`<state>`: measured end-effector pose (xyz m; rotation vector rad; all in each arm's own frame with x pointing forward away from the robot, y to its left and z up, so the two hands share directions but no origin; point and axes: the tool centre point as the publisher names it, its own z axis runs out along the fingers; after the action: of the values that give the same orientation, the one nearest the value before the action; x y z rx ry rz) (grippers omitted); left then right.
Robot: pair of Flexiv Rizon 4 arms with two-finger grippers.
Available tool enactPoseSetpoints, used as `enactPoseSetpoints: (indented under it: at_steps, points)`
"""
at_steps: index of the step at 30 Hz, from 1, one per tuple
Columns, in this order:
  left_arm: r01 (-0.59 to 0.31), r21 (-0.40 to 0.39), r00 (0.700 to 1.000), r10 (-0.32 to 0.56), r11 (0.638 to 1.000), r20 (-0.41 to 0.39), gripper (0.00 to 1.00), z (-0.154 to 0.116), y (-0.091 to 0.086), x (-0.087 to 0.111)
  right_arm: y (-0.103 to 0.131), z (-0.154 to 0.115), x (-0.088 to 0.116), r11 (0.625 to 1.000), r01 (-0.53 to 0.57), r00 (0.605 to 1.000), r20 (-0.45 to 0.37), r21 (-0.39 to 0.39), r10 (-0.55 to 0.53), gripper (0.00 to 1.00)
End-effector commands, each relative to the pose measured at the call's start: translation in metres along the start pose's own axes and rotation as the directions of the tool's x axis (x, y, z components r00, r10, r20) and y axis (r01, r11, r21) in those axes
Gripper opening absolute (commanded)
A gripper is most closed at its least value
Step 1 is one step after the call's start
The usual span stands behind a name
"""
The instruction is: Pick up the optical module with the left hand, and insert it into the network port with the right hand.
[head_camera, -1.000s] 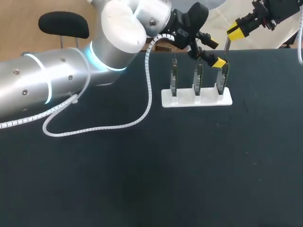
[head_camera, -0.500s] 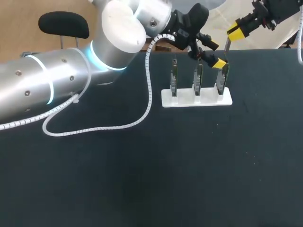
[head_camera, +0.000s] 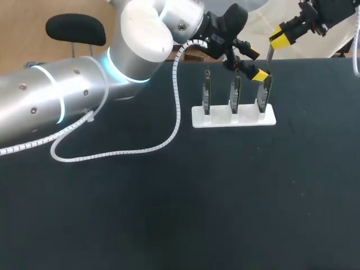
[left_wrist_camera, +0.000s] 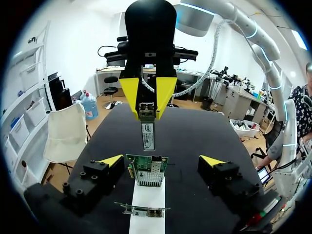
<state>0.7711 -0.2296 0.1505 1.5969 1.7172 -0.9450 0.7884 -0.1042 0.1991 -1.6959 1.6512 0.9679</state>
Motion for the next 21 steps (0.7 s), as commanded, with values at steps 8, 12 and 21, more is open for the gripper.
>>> enactPoseSetpoints:
  at_steps: [8,12,21]
  points:
    - [0.001,0.002,1.000,-0.001,1.000,-0.004,1.00,0.0003,0.0015,-0.0009,-0.0018,0.0028,0.0036,1.000,0.008,1.000,-0.010,-0.029,-0.009,0.00]
    - [0.001,0.002,1.000,-0.001,1.000,-0.004,1.00,0.0003,0.0015,-0.0009,-0.0008,0.0039,0.0060,0.999,0.006,1.000,-0.010,-0.034,-0.006,0.00]
    - [0.001,0.002,1.000,-0.001,1.000,-0.004,1.00,0.0003,0.0015,-0.0009,-0.0007,0.0049,0.0099,0.998,0.012,1.000,-0.018,-0.056,-0.013,0.00]
